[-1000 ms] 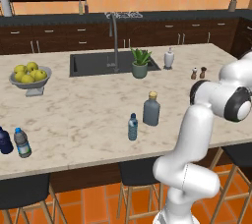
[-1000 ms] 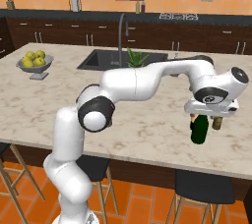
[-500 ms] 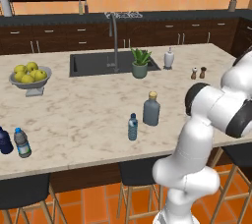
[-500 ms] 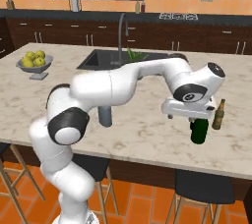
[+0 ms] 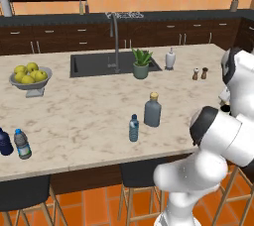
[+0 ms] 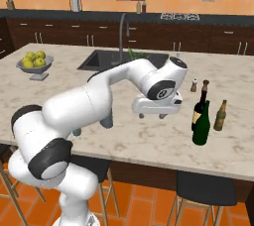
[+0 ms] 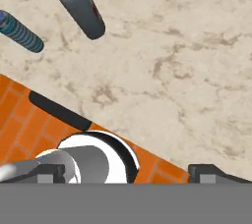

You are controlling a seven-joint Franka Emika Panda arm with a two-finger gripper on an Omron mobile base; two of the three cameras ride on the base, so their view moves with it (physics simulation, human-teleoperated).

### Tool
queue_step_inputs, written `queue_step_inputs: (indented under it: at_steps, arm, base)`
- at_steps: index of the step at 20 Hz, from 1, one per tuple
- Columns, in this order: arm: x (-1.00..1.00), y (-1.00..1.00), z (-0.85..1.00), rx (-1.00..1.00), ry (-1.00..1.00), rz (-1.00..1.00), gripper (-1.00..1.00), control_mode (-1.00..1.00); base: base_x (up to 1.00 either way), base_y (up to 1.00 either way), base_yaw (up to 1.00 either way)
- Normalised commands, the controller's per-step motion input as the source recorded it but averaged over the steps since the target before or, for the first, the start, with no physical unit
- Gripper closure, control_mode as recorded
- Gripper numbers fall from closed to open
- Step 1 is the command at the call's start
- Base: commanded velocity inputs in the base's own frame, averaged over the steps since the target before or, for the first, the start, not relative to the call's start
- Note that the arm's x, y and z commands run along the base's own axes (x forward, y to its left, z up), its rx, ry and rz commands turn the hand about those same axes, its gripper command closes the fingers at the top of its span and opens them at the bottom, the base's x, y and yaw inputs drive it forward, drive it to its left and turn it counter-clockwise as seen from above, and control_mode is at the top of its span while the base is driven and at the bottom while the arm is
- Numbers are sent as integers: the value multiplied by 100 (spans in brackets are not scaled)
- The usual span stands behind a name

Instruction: Move the plastic bottles in the middle to the plastics group, and the glass bottles in the middle to the glass group.

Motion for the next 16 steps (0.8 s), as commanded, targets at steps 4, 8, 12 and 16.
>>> queue_step_inputs:
  at_steps: [4,8,12,16]
  arm:
    - [4,74,35,0,20,21,-100,-100]
    - [0,84,8,-4,17,19,-100,-100]
    - [19,79,-25,-8,20,14,-100,-100]
    - [38,76,-18,-14,4,5,-100,-100]
  base:
    - [0,0,0]
    - [0,0,0]
    - [0,0,0]
    - [0,0,0]
